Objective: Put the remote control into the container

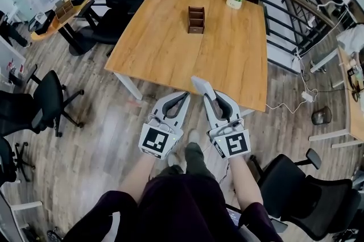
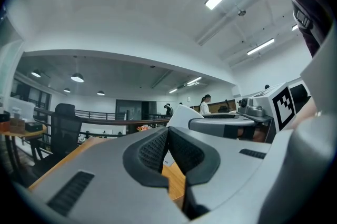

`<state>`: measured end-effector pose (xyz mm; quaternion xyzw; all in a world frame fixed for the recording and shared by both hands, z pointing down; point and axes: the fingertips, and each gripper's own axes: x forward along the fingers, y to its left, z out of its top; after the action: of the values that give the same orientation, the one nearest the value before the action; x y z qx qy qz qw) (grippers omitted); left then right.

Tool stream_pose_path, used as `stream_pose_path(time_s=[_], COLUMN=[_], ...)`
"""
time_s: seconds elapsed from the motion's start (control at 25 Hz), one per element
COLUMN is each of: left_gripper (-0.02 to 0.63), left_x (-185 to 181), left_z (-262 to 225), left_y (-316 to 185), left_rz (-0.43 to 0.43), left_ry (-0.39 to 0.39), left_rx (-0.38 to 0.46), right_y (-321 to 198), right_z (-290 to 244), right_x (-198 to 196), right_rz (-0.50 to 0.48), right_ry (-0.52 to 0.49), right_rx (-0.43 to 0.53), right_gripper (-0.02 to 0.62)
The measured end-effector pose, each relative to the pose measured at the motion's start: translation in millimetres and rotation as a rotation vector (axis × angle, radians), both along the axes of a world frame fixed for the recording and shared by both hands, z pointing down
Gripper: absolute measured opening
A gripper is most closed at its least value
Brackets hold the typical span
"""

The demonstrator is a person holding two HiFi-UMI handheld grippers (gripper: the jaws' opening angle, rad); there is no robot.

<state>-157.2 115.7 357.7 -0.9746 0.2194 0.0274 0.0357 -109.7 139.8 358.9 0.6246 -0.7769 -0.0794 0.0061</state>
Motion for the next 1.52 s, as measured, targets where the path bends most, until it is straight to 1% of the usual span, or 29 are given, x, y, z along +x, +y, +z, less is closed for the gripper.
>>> stream_pose_path(time_s=[0.12,0.16,0.28,0.44,0.52,0.64,0.76,0.8,0.88,1.12,1.28,1.52], left_gripper=[0.012,0.012,0.012,0.012,0.012,0.012,0.012,0.012,0.012,0.012,0.012,0.012], left_x=[12,18,38,66,82,101,116,120,125,139,145,156], left_z=[4,4,2,8,8,9,3,1,2,3,9,13], left_y=[-17,-23,-39,-59,-71,-84,-99,-103,-110,-129,-143,-172], left_rz=[-0.012,-0.016,-0.028,-0.040,-0.045,-0.054,-0.074,-0.081,-0.091,-0.114,-0.117,-0.104], left_ry=[-0.057,-0.061,-0.038,-0.076,-0.075,-0.097,-0.066,-0.067,-0.095,-0.094,-0.132,-0.142], left_rx=[-0.018,-0.019,-0.003,-0.017,-0.011,-0.009,0.018,0.023,0.021,0.024,0.006,0.013], right_y=[-18,-24,-41,-62,-74,-90,-104,-108,-116,-136,-152,-180], right_z=[1,1,1,3,5,6,6,5,4,5,8,13], right_x=[14,20,38,66,82,101,116,120,128,147,156,163], right_rz=[-0.014,-0.018,-0.032,-0.045,-0.051,-0.060,-0.079,-0.086,-0.095,-0.110,-0.109,-0.103], right_ry=[-0.011,-0.013,-0.019,-0.023,-0.026,-0.031,-0.033,-0.035,-0.036,-0.050,-0.056,-0.056], right_rx=[0.004,0.003,0.004,0.009,0.009,0.015,0.023,0.027,0.031,0.028,0.026,0.018], right_gripper=[0.091,0.091,0.091,0.091,0.091,0.091,0.091,0.091,0.091,0.091,0.091,0.091])
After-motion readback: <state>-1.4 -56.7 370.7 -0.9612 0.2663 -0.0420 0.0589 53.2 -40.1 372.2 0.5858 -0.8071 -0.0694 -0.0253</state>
